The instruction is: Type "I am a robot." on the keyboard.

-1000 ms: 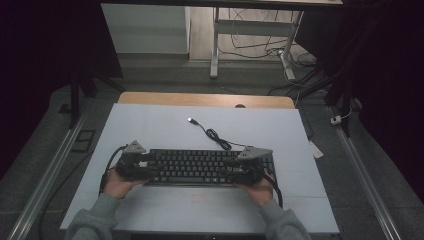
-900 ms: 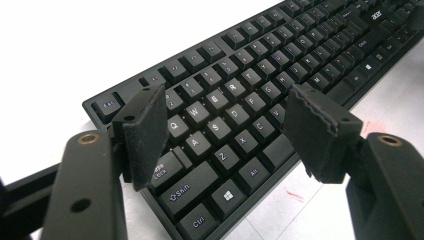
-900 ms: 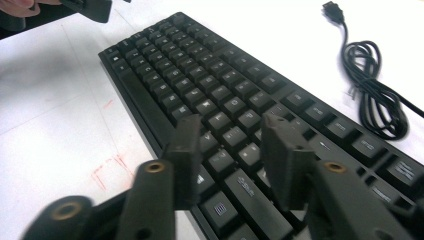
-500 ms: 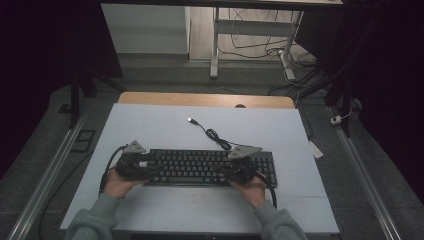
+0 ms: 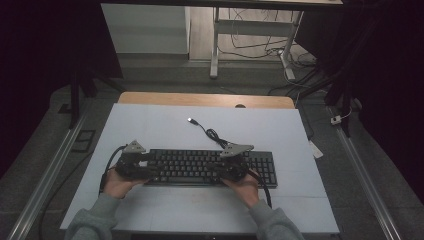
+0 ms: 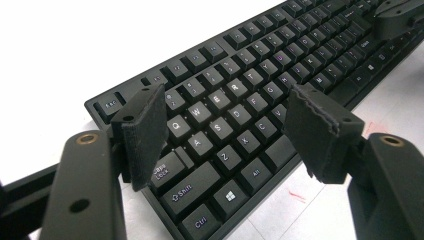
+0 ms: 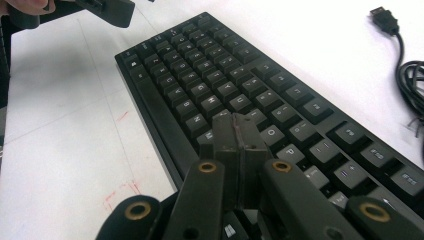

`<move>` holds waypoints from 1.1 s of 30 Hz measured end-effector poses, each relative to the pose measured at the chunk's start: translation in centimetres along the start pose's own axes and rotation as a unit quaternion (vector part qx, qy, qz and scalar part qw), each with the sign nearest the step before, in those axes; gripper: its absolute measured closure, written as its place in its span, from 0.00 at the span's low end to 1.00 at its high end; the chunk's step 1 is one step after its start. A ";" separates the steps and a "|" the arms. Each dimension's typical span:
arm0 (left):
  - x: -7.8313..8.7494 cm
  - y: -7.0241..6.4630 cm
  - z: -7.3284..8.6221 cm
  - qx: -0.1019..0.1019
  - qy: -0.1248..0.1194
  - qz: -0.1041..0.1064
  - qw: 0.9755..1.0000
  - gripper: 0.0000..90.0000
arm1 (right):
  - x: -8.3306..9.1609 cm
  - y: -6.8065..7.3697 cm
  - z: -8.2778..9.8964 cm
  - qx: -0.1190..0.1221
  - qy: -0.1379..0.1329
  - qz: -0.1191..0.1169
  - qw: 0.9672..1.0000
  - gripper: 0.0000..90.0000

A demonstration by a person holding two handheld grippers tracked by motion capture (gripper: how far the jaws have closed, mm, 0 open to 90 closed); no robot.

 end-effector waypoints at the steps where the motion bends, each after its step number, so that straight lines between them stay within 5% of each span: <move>1: 0.0 0.0 0.0 0.000 0.000 0.000 1.000 0.37 | -0.2 0.0 0.0 -0.001 0.001 0.001 1.000 1.00; 33: -0.2 0.0 0.1 -0.003 0.004 0.002 1.000 0.37 | -4.6 1.1 0.4 0.009 0.045 0.005 0.999 1.00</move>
Point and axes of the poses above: each handheld gripper's, and its own axes: x roughly backward along the jaws, z roughly out of its underside, y roughly to its left, the point moved 7 cm from there along -x, roughly forward along the jaws, and after that the axes turned 14 degrees about -x, right-handed, at the moved point
